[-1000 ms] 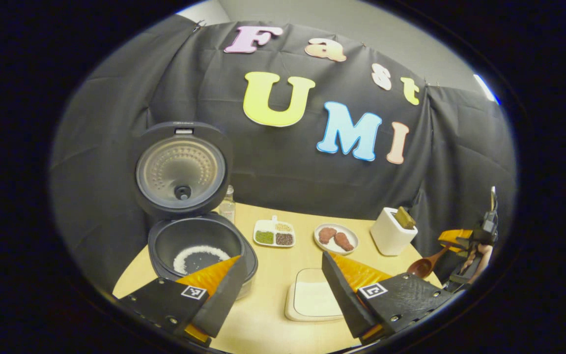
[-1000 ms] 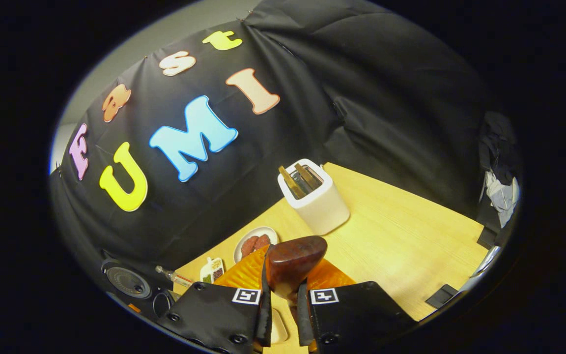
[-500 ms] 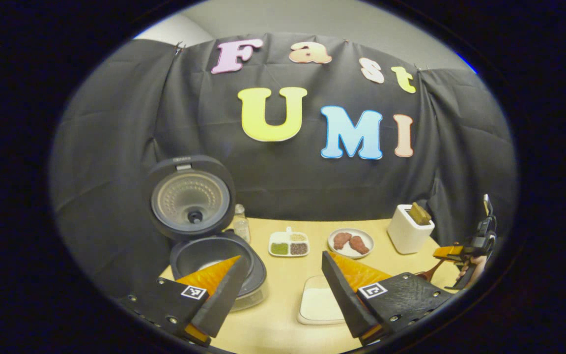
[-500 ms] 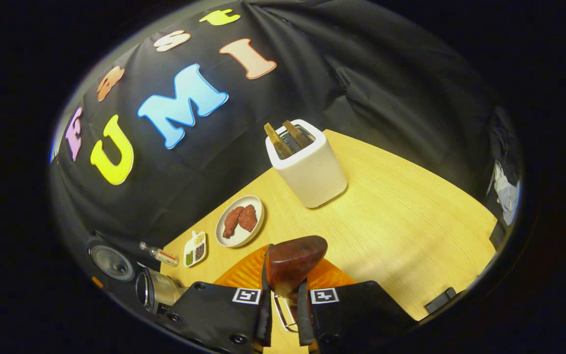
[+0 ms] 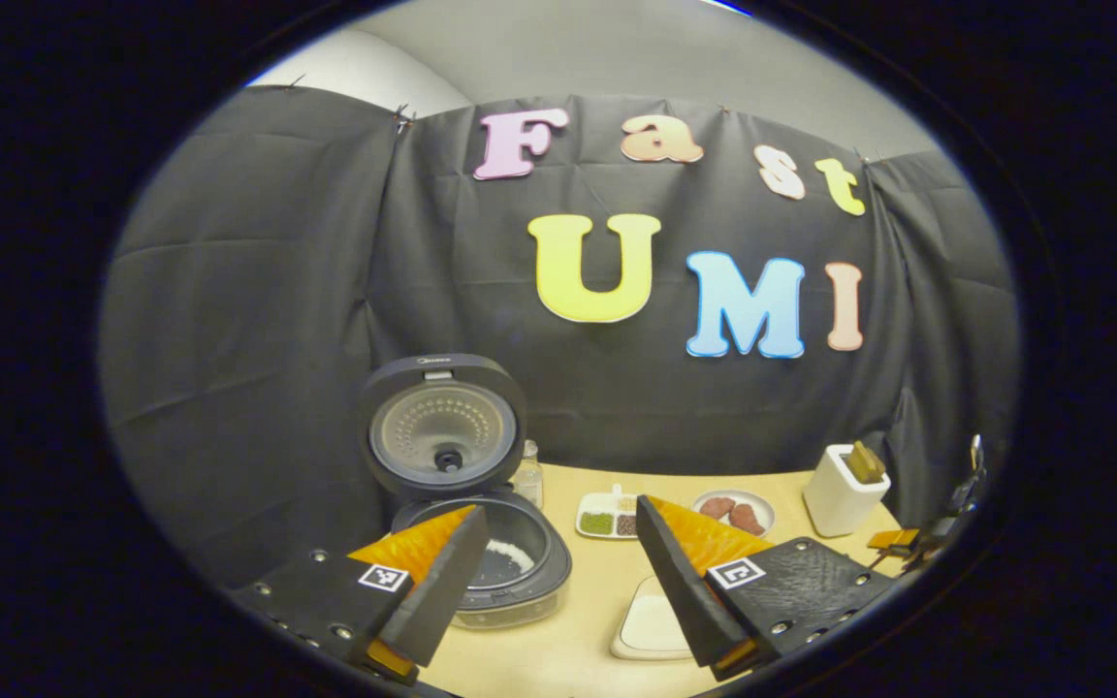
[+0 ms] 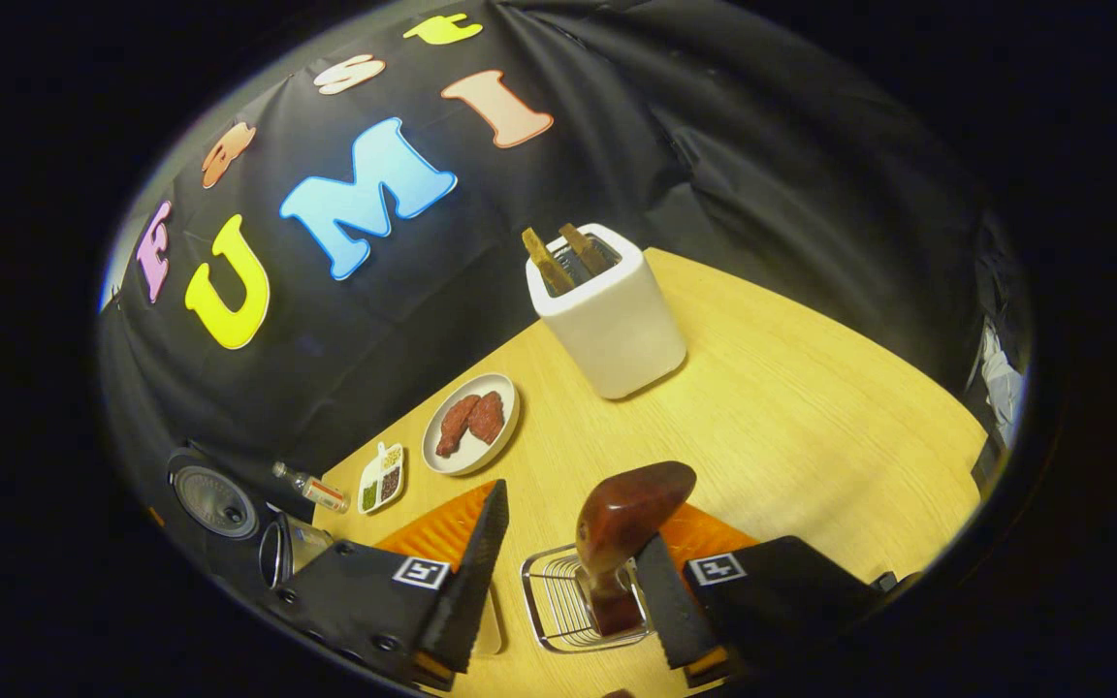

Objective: Close the left gripper, press the button to open the rice cooker; take a wooden spoon from the chopstick holder with the right hand, scoop a spoonful of rice and pour it into the rice cooker, then put the wooden spoon back into the chopstick holder.

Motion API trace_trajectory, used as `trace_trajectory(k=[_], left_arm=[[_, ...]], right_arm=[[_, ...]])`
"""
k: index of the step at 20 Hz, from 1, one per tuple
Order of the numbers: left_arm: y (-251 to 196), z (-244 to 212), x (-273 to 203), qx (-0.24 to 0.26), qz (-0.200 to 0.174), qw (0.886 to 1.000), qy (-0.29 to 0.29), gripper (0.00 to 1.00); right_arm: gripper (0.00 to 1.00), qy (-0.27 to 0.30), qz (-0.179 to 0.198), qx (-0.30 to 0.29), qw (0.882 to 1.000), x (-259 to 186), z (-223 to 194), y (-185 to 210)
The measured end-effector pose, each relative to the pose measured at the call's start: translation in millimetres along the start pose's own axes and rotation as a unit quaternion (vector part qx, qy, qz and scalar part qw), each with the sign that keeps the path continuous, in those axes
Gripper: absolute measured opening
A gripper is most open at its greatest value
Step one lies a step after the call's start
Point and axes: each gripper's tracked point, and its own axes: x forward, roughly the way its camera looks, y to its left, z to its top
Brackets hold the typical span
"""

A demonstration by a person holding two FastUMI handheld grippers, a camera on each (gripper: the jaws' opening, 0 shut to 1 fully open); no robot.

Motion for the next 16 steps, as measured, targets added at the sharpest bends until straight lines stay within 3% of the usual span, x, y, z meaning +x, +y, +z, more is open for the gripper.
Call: trace_trajectory(k=[1, 2, 3, 5, 6, 7, 10, 12, 16], left_arm=[[10.2, 19.2, 5.2, -0.010, 0.004, 1.000, -0.016, 0.96], [21.4, 39.7, 11.7, -0.011, 0.010, 0.999, -0.036, 0.96], [30.8, 56.3, 17.6, -0.008, 0.014, 0.999, -0.052, 0.96], [50.8, 82.5, 34.9, 0.006, 0.028, 0.997, -0.075, 0.95], [59.7, 94.7, 41.9, 0.012, 0.033, 0.995, -0.088, 0.95], [68.7, 105.6, 46.0, 0.017, 0.036, 0.994, -0.100, 0.95], [85.6, 125.1, 70.3, -0.017, 0.026, 0.993, -0.112, 0.95], [99.7, 143.2, 89.3, -0.038, 0.023, 0.991, -0.125, 0.96], [126.7, 160.9, 141.4, -0.010, 0.032, 0.991, -0.127, 0.95]], right_arm=[[0.77, -0.015, -0.009, -0.012, 1.000, -6.0, 6.2, -3.8], [0.78, -0.025, -0.018, -0.025, 0.999, -8.6, 8.7, -8.2], [0.98, -0.034, -0.029, -0.040, 0.998, -25.5, 11.5, -12.0], [0.98, -0.055, -0.040, -0.074, 0.995, -45.1, 19.8, -11.2], [0.92, -0.069, -0.047, -0.093, 0.992, -55.6, 26.9, -11.0], [0.98, -0.085, -0.056, -0.111, 0.989, -66.8, 34.9, -11.9], [0.98, -0.128, -0.067, -0.150, 0.978, -103.0, 56.8, 2.6], [0.98, -0.157, -0.066, -0.173, 0.970, -125.0, 68.5, 19.3], [0.98, -0.203, -0.052, -0.199, 0.957, -159.9, 82.2, 52.6]])
